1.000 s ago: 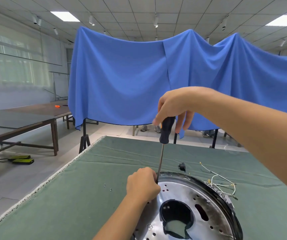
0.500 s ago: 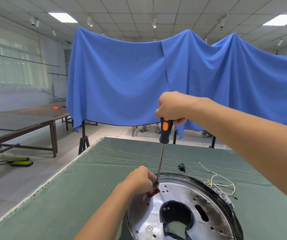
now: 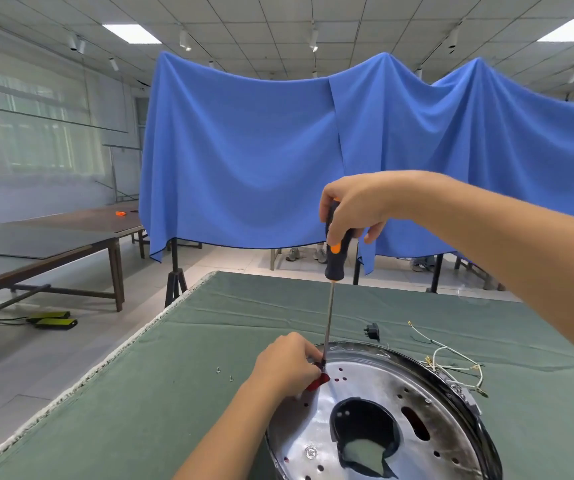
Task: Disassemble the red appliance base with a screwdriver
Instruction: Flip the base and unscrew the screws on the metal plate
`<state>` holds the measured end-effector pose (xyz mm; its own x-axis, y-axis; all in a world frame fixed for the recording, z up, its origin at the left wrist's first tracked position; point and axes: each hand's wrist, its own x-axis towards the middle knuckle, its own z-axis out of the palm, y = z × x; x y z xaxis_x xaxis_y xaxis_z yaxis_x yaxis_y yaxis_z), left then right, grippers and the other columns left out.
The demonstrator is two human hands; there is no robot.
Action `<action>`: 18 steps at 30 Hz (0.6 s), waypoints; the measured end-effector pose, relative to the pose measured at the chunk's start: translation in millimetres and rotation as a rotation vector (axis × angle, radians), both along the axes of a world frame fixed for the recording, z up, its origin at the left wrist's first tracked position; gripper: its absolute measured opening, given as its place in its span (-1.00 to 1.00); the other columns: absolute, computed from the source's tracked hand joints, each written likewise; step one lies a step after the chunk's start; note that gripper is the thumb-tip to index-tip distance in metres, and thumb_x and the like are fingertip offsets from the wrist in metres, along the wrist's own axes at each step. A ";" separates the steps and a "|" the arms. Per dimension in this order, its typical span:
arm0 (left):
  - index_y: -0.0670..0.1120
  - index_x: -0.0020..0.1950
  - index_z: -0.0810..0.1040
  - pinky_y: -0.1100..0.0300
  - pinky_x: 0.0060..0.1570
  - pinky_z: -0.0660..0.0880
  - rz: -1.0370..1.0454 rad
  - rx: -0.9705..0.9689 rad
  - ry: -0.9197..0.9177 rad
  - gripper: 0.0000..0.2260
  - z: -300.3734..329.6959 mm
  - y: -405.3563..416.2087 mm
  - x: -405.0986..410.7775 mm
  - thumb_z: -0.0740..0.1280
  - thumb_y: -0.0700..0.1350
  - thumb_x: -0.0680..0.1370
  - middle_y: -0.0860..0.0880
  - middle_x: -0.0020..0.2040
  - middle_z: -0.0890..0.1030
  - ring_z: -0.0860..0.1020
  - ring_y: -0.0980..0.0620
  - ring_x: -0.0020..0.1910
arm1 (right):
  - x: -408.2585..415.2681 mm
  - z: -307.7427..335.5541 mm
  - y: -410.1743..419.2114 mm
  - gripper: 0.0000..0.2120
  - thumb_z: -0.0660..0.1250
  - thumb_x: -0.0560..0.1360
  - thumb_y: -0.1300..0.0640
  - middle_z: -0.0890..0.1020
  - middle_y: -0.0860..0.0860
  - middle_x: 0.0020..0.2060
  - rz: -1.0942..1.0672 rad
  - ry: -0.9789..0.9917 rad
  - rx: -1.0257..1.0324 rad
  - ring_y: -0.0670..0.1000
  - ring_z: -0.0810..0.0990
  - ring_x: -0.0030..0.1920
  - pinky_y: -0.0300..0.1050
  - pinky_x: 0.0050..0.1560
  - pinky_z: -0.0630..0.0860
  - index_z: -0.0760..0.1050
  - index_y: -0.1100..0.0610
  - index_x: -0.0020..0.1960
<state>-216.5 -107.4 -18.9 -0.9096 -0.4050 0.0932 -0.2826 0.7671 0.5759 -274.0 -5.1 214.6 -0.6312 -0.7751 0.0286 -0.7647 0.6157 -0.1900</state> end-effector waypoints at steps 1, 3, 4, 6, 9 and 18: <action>0.19 -0.02 0.65 0.26 -0.37 0.39 0.013 -0.056 0.003 -0.74 0.7 2.0 0.7 0.28 -0.11 0.41 0.01 -0.35 0.64 0.57 0.03 -0.34 | 0.9 -0.4 0.9 -0.75 0.45 0.44 0.11 0.66 0.10 -0.10 0.016 -0.028 -0.006 0.06 0.67 -0.25 -0.13 -0.33 0.62 0.46 0.12 0.05; 0.19 0.02 0.64 0.24 -0.29 0.38 0.033 -0.118 0.022 -0.73 1.0 4.2 1.2 0.29 -0.09 0.42 -0.01 -0.21 0.67 0.59 -0.02 -0.16 | 1.8 -7.0 -0.7 -0.67 0.41 0.46 -0.08 0.68 0.10 -0.16 0.004 -0.030 -0.061 0.10 0.71 -0.28 -0.12 -0.42 0.60 0.44 0.13 0.02; 0.18 0.03 0.64 0.23 -0.26 0.38 0.038 -0.128 0.031 -0.73 0.1 4.7 1.4 0.29 -0.09 0.42 0.00 -0.15 0.67 0.58 -0.04 -0.11 | 2.4 -9.9 -2.4 -0.66 0.35 0.49 -0.11 0.68 0.13 -0.16 -0.013 0.006 -0.090 0.14 0.71 -0.30 -0.12 -0.44 0.58 0.44 0.16 0.02; 0.16 0.04 0.65 0.23 -0.20 0.39 0.048 -0.144 0.048 -0.74 -0.7 5.3 1.6 0.30 -0.10 0.44 0.03 -0.05 0.67 0.57 -0.05 -0.04 | 5.0 -10.5 -5.9 -0.79 0.24 0.54 0.08 0.69 0.20 -0.12 -0.020 0.062 -0.067 0.19 0.70 -0.24 -0.10 -0.35 0.59 0.44 0.23 0.04; 0.12 0.04 0.65 0.22 -0.13 0.43 0.060 -0.165 0.056 -0.76 -2.0 4.9 1.1 0.30 -0.10 0.45 0.06 0.03 0.65 0.56 -0.04 0.01 | 12.9 -2.4 -4.0 -0.79 0.26 0.44 0.20 0.68 0.16 -0.11 -0.029 -0.037 -0.027 0.16 0.70 -0.18 -0.07 -0.27 0.64 0.46 0.23 0.05; 0.10 0.06 0.64 0.17 -0.07 0.46 0.060 -0.223 0.051 -0.77 -2.8 6.3 1.8 0.30 -0.08 0.45 0.03 0.04 0.65 0.57 -0.06 0.02 | 18.9 -7.2 -1.8 -0.91 0.25 0.39 0.15 0.69 0.11 -0.29 -0.078 0.095 -0.035 0.09 0.60 -0.43 -0.23 -0.42 0.46 0.49 0.17 -0.18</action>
